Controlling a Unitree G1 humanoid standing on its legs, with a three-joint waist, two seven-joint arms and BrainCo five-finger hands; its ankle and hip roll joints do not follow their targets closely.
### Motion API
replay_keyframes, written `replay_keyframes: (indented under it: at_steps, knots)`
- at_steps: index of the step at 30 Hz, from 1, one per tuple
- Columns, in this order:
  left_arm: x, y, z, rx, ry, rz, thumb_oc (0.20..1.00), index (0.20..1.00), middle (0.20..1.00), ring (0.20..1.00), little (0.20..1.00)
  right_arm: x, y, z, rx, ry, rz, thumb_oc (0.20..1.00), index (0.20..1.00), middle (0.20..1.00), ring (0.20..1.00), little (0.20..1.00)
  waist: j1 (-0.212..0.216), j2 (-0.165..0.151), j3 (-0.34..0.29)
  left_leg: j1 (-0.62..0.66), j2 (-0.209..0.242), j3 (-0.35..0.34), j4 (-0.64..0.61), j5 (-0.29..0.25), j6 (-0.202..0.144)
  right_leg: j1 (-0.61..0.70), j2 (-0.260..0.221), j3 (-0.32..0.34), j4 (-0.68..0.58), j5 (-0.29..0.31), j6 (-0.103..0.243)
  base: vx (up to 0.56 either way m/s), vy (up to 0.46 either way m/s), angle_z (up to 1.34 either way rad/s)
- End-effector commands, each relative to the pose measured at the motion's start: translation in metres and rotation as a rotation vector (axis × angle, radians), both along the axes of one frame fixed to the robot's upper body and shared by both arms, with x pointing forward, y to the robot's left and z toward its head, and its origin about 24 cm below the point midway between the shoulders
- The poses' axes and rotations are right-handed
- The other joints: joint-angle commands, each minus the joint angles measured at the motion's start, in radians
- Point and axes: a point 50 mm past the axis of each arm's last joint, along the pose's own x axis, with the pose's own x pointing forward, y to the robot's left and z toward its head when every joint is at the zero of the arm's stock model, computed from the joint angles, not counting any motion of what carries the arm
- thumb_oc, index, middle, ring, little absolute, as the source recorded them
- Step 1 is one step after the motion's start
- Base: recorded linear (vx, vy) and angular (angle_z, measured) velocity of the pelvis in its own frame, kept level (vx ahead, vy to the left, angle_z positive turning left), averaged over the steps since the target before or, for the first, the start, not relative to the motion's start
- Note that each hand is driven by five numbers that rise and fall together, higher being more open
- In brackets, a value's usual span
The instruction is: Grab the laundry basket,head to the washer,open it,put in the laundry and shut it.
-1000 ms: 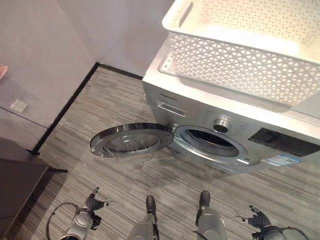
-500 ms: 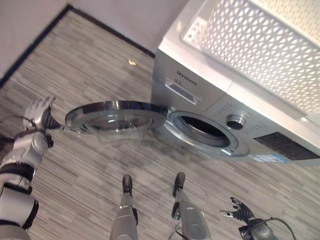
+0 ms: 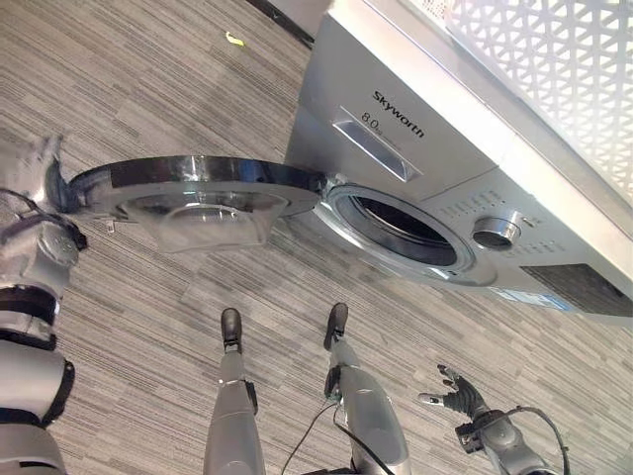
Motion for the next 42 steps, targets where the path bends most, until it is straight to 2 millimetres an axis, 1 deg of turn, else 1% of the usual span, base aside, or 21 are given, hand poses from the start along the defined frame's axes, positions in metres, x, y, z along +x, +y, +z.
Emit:
replay_keyframes:
  at_steps: [1,3,4,5,6,9,10,11,12,15,16,20,21,22,24,27,32,34,35,37,42]
  knots:
    - [0.004,-0.051,-0.056,-0.112,0.159,-0.268,1.000,1.000,1.000,1.000,1.000,-0.016,-0.024,0.000,-0.042,0.035,-0.078,1.000,1.000,1.000,1.000,1.000,-0.007,0.030,-0.086,0.033,0.036,0.000,0.001,-0.045,-0.027,-0.016,-0.054,0.094,-0.002,0.052,0.107,0.04,0.038,0.03]
    - [-0.003,-0.080,-0.077,-0.207,0.155,-0.382,1.000,1.000,1.000,1.000,1.000,-0.019,-0.028,-0.001,-0.048,0.043,-0.095,1.000,1.000,1.000,1.000,1.000,0.009,0.043,-0.087,0.049,0.035,-0.004,0.001,-0.050,-0.028,0.003,-0.057,0.089,-0.002,0.044,0.104,0.02,0.010,0.01]
    - [-0.005,-0.086,-0.083,-0.225,0.166,-0.409,1.000,1.000,1.000,1.000,1.000,-0.020,-0.029,-0.001,-0.050,0.047,-0.096,1.000,1.000,1.000,1.000,1.000,0.012,0.045,-0.088,0.052,0.035,-0.005,0.001,-0.051,-0.028,0.010,-0.057,0.087,-0.002,0.042,0.102,0.00,0.000,0.00]
    - [-0.012,-0.110,-0.098,-0.300,0.174,-0.495,1.000,1.000,1.000,1.000,1.000,-0.021,-0.034,-0.002,-0.061,0.061,-0.130,1.000,1.000,1.000,1.000,1.000,0.026,0.056,-0.089,0.063,0.033,-0.011,0.001,-0.053,-0.028,0.028,-0.059,0.077,-0.002,0.037,0.100,0.02,-0.013,0.03]
    - [-0.016,-0.122,-0.104,-0.330,0.191,-0.541,1.000,1.000,1.000,1.000,1.000,-0.017,-0.035,-0.001,-0.061,0.052,-0.142,1.000,1.000,1.000,1.000,1.000,0.034,0.060,-0.090,0.066,0.031,-0.014,0.001,-0.053,-0.028,0.036,-0.061,0.074,-0.002,0.036,0.099,0.02,-0.013,0.07]
    - [-0.022,-0.137,-0.118,-0.359,0.231,-0.585,1.000,1.000,1.000,1.000,1.000,-0.015,-0.031,-0.001,-0.056,0.048,-0.125,1.000,1.000,1.000,1.000,1.000,0.042,0.066,-0.092,0.075,0.028,-0.020,0.001,-0.057,-0.028,0.051,-0.063,0.068,-0.002,0.031,0.098,0.00,-0.002,0.09]
    - [-0.029,-0.154,-0.130,-0.406,0.255,-0.629,1.000,1.000,1.000,1.000,1.000,-0.017,-0.026,-0.003,-0.042,0.053,-0.118,1.000,1.000,1.000,1.000,1.000,0.048,0.067,-0.097,0.085,0.026,-0.022,0.001,-0.059,-0.028,0.064,-0.065,0.064,-0.002,0.028,0.098,-0.01,-0.008,0.19]
    - [-0.029,-0.154,-0.130,-0.407,0.256,-0.629,1.000,1.000,1.000,1.000,1.000,-0.017,-0.026,-0.003,-0.042,0.054,-0.118,1.000,1.000,1.000,1.000,1.000,0.048,0.067,-0.097,0.086,0.026,-0.022,0.001,-0.059,-0.028,0.065,-0.065,0.063,-0.002,0.028,0.098,-0.02,-0.012,0.19]
    - [-0.036,-0.168,-0.141,-0.441,0.286,-0.659,1.000,1.000,1.000,1.000,1.000,-0.018,-0.022,-0.006,-0.030,0.058,-0.110,1.000,1.000,1.000,1.000,1.000,0.055,0.068,-0.101,0.094,0.023,-0.024,0.001,-0.061,-0.027,0.076,-0.067,0.059,-0.002,0.026,0.098,-0.01,-0.009,0.12]
    - [-0.044,-0.188,-0.152,-0.494,0.315,-0.700,1.000,1.000,1.000,1.000,1.000,-0.021,-0.015,-0.010,-0.017,0.076,-0.096,1.000,1.000,1.000,1.000,1.000,0.064,0.073,-0.106,0.107,0.018,-0.025,0.001,-0.062,-0.026,0.093,-0.073,0.054,-0.002,0.025,0.098,-0.02,-0.014,0.02]
    - [-0.048,-0.207,-0.164,-0.555,0.348,-0.718,1.000,1.000,1.000,1.000,1.000,-0.023,-0.007,-0.015,-0.009,0.097,-0.083,1.000,1.000,1.000,1.000,1.000,0.067,0.074,-0.111,0.113,0.016,-0.024,0.001,-0.063,-0.026,0.103,-0.076,0.053,-0.002,0.022,0.096,-0.05,-0.032,0.01]
    - [-0.046,-0.255,-0.173,-0.732,0.345,-0.739,1.000,1.000,1.000,1.000,1.000,-0.020,0.014,-0.023,0.010,0.128,-0.052,1.000,1.000,1.000,1.000,1.000,0.067,0.071,-0.111,0.122,0.014,-0.021,0.001,-0.058,-0.026,0.105,-0.078,0.057,-0.002,0.024,0.091,-0.06,-0.055,0.03]
    - [-0.046,-0.255,-0.173,-0.732,0.344,-0.740,1.000,1.000,1.000,1.000,1.000,-0.020,0.014,-0.023,0.010,0.127,-0.052,1.000,1.000,1.000,1.000,1.000,0.067,0.072,-0.111,0.122,0.014,-0.020,0.001,-0.058,-0.026,0.104,-0.078,0.058,-0.002,0.025,0.091,-0.08,-0.066,0.02]
    - [-0.042,-0.277,-0.169,-0.764,0.330,-0.768,1.000,1.000,1.000,1.000,1.000,-0.014,0.022,-0.023,0.028,0.112,-0.049,1.000,1.000,1.000,1.000,1.000,0.061,0.068,-0.111,0.117,0.018,-0.012,0.001,-0.053,-0.027,0.089,-0.077,0.070,-0.002,0.030,0.089,-0.08,-0.072,-0.01]
    - [-0.038,-0.300,-0.164,-0.716,0.355,-0.826,1.000,1.000,1.000,1.000,1.000,-0.006,0.026,-0.021,0.028,0.094,-0.045,1.000,1.000,1.000,1.000,1.000,0.046,0.065,-0.112,0.112,0.024,0.002,0.001,-0.050,-0.027,0.072,-0.072,0.087,-0.002,0.033,0.089,-0.09,-0.075,0.02]
    - [-0.031,-0.318,-0.153,-0.639,0.354,-0.884,1.000,1.000,1.000,1.000,1.000,-0.005,0.024,-0.020,0.008,0.092,-0.045,1.000,1.000,1.000,1.000,1.000,0.029,0.065,-0.116,0.115,0.037,0.019,0.001,-0.048,-0.028,0.055,-0.058,0.112,-0.002,0.032,0.086,-0.02,-0.068,-0.04]
    - [-0.018,-0.333,-0.137,-0.587,0.324,-0.918,1.000,1.000,1.000,1.000,1.000,-0.013,0.012,-0.021,-0.019,0.113,-0.070,1.000,1.000,1.000,1.000,1.000,-0.010,0.080,-0.124,0.141,0.062,0.060,0.001,-0.051,-0.030,0.038,-0.034,0.154,-0.002,0.027,0.078,0.00,-0.070,-0.29]
    - [-0.017,-0.333,-0.135,-0.587,0.320,-0.917,1.000,1.000,1.000,1.000,1.000,-0.014,0.010,-0.021,-0.022,0.120,-0.072,1.000,1.000,1.000,1.000,1.000,-0.013,0.083,-0.126,0.150,0.068,0.072,0.001,-0.054,-0.031,0.036,-0.029,0.165,-0.002,0.026,0.077,0.02,-0.065,-0.17]
    - [-0.013,-0.337,-0.132,-0.606,0.320,-0.908,1.000,1.000,1.000,1.000,1.000,-0.021,0.007,-0.024,-0.031,0.148,-0.068,1.000,1.000,1.000,1.000,1.000,-0.036,0.091,-0.135,0.184,0.088,0.114,0.001,-0.056,-0.032,0.032,-0.011,0.200,-0.002,0.023,0.075,0.05,-0.093,-0.63]
    - [-0.012,-0.344,-0.130,-0.612,0.321,-0.920,1.000,1.000,1.000,1.000,1.000,-0.025,0.005,-0.025,-0.030,0.163,-0.076,1.000,1.000,1.000,1.000,1.000,-0.053,0.099,-0.141,0.206,0.098,0.140,0.001,-0.060,-0.035,0.031,0.000,0.221,-0.002,0.020,0.071,0.05,-0.075,-0.55]
    - [-0.010,-0.377,-0.103,-0.609,0.270,-1.023,1.000,1.000,1.000,1.000,1.000,-0.023,0.001,-0.022,-0.019,0.153,-0.081,1.000,1.000,1.000,1.000,1.000,-0.105,0.114,-0.148,0.229,0.125,0.203,0.001,-0.056,-0.049,0.007,0.032,0.281,-0.002,0.019,0.072,0.05,-0.059,-0.36]
